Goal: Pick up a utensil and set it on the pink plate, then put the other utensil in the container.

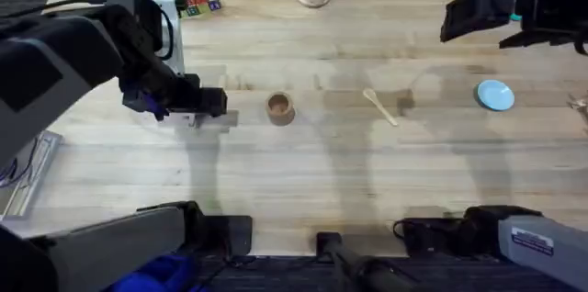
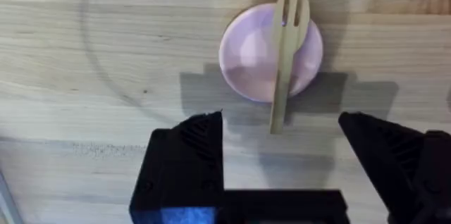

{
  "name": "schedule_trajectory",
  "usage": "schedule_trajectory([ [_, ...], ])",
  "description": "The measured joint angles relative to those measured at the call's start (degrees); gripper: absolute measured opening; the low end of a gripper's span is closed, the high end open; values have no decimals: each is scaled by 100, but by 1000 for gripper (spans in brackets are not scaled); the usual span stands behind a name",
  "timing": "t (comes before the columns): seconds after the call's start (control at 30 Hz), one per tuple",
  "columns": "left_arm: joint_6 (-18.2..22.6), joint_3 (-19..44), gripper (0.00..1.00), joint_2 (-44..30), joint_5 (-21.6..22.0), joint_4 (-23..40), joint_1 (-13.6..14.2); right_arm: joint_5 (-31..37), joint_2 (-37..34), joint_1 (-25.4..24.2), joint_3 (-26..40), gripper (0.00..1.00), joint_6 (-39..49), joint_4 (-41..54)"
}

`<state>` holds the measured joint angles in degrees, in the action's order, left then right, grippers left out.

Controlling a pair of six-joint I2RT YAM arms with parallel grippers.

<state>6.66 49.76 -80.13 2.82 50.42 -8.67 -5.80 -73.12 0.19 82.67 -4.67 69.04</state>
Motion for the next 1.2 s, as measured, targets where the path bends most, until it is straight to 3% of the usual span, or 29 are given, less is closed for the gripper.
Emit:
schedule_trajectory([
  [0.3, 0, 341, 993, 838, -2, 303, 0, 0, 0, 0, 0, 995, 0, -2],
  [0.87, -24, 487, 993, 1894, -60, 28, 0, -500, -38, 39, 6, 996, 0, -693],
  [1.2, -26, 487, 993, 1895, -331, -188, 0, -488, -810, 867, 7, 996, 541, -738],
])
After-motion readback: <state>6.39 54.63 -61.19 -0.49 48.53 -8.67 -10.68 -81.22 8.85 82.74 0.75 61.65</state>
